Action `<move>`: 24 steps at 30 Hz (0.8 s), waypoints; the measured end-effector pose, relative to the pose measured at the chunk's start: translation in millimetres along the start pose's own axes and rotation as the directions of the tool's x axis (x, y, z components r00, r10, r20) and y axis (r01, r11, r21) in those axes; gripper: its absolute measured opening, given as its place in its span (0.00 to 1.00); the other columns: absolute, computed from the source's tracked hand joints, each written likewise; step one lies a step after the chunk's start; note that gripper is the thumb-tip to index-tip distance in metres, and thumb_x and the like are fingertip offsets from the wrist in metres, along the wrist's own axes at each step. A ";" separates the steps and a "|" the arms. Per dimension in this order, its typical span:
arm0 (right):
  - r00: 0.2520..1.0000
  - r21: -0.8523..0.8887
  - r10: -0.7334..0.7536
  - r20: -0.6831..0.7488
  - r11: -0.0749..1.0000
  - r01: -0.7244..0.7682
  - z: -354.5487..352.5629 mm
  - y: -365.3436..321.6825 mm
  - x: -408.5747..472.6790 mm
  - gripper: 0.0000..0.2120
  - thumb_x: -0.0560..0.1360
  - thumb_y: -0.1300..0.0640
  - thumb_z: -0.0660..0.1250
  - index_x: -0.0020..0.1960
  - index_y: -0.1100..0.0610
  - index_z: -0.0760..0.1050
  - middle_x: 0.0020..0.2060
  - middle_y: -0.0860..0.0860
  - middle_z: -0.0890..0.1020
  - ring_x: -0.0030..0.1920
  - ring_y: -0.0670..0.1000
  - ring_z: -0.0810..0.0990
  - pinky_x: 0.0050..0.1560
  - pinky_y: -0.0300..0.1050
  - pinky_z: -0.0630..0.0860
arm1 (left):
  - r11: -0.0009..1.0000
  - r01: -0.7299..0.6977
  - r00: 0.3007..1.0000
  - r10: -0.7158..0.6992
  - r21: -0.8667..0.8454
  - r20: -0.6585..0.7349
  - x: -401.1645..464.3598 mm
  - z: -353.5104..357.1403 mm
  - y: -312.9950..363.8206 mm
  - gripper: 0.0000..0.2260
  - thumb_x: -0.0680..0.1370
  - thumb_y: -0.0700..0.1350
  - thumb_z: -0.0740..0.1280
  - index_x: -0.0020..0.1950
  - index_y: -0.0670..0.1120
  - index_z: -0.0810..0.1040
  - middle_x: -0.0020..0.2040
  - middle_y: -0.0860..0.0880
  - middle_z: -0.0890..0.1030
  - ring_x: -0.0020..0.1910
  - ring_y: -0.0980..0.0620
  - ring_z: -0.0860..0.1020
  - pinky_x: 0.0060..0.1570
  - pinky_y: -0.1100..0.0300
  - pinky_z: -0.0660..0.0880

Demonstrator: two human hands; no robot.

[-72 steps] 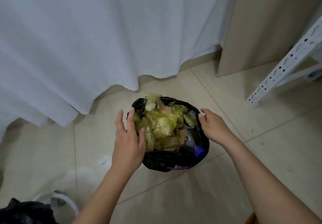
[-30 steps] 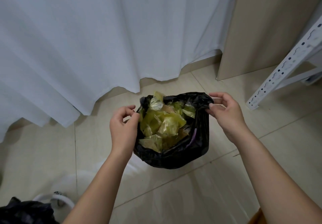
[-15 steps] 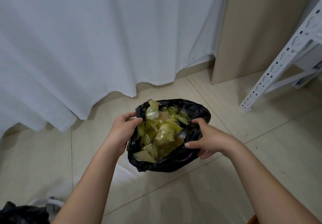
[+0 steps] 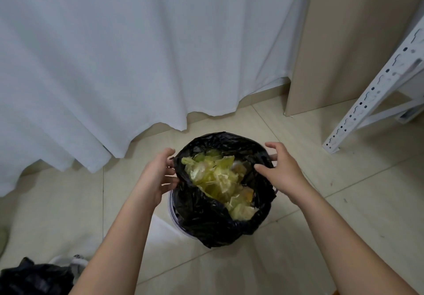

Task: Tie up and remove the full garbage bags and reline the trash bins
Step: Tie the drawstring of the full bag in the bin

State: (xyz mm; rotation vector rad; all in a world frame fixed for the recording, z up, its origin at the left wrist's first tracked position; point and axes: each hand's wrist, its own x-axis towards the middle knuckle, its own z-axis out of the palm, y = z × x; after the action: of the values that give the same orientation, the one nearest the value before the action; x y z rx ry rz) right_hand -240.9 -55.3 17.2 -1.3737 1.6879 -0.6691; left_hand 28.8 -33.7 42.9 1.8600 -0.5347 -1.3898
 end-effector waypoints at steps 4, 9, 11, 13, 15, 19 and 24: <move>0.978 -0.260 0.194 0.080 0.951 -0.168 -6.9 -2.8 -1.0 0.34 0.70 0.53 0.76 0.70 0.58 0.63 0.58 0.55 0.76 0.57 0.58 0.78 0.55 0.55 0.79 | 0.993 -0.038 0.994 0.049 0.115 -0.099 6.9 3.0 -6.0 0.12 0.74 0.48 0.73 0.45 0.39 0.80 0.35 0.46 0.80 0.28 0.50 0.77 0.28 0.61 0.76; 0.993 -0.060 0.117 0.034 0.992 -0.115 -14.8 0.9 3.4 0.06 0.75 0.60 0.71 0.46 0.64 0.79 0.41 0.60 0.82 0.37 0.52 0.82 0.36 0.42 0.81 | 0.984 -0.126 0.987 0.112 -0.123 -0.117 5.9 2.8 -3.4 0.04 0.77 0.33 0.67 0.47 0.38 0.80 0.37 0.43 0.81 0.27 0.53 0.80 0.26 0.64 0.77; 0.997 0.112 -0.039 -0.070 0.993 0.046 -16.9 -4.7 5.1 0.03 0.76 0.60 0.69 0.45 0.59 0.80 0.40 0.56 0.83 0.35 0.48 0.81 0.32 0.35 0.77 | 0.932 -0.246 0.966 0.215 -0.266 -0.141 4.7 -0.4 2.7 0.06 0.78 0.33 0.65 0.48 0.41 0.80 0.38 0.46 0.82 0.29 0.56 0.80 0.27 0.66 0.76; 0.984 0.302 -0.112 -0.135 0.942 0.149 -18.5 -11.7 5.4 0.04 0.77 0.61 0.69 0.44 0.55 0.81 0.38 0.50 0.84 0.36 0.45 0.82 0.34 0.35 0.77 | 0.866 -0.362 0.932 0.335 -0.345 -0.138 0.8 -5.2 10.0 0.06 0.78 0.34 0.65 0.47 0.43 0.79 0.35 0.51 0.82 0.28 0.58 0.78 0.28 0.66 0.75; 0.982 0.435 -0.130 -0.141 0.883 0.179 -18.8 -16.0 6.1 0.06 0.77 0.62 0.68 0.46 0.53 0.81 0.38 0.47 0.85 0.38 0.44 0.83 0.36 0.37 0.79 | 0.829 -0.426 0.905 0.399 -0.363 -0.151 -1.1 -9.3 14.9 0.06 0.78 0.36 0.65 0.46 0.44 0.79 0.33 0.53 0.81 0.27 0.58 0.75 0.29 0.67 0.73; 0.988 0.479 -0.134 -0.081 0.864 0.157 -18.3 -19.9 7.7 0.04 0.78 0.59 0.68 0.48 0.55 0.81 0.43 0.53 0.85 0.40 0.47 0.83 0.43 0.45 0.81 | 0.899 -0.332 0.941 0.295 -0.284 -0.166 2.1 -14.5 13.0 0.04 0.78 0.37 0.66 0.44 0.41 0.76 0.39 0.46 0.80 0.33 0.52 0.77 0.32 0.66 0.75; 0.970 0.372 -0.195 -0.148 0.897 0.237 -25.8 -30.8 9.4 0.07 0.78 0.60 0.67 0.44 0.53 0.82 0.36 0.49 0.84 0.36 0.45 0.82 0.36 0.36 0.78 | 0.913 -0.356 0.928 0.321 -0.198 -0.187 1.8 -13.5 22.0 0.06 0.77 0.40 0.67 0.40 0.42 0.78 0.38 0.48 0.76 0.38 0.50 0.75 0.40 0.62 0.75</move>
State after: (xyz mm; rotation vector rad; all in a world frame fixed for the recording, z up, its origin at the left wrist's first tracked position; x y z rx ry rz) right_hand -247.6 -74.9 53.0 -1.2620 1.3933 -1.1581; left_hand 44.2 -44.8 60.4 1.5808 -0.5642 -1.0241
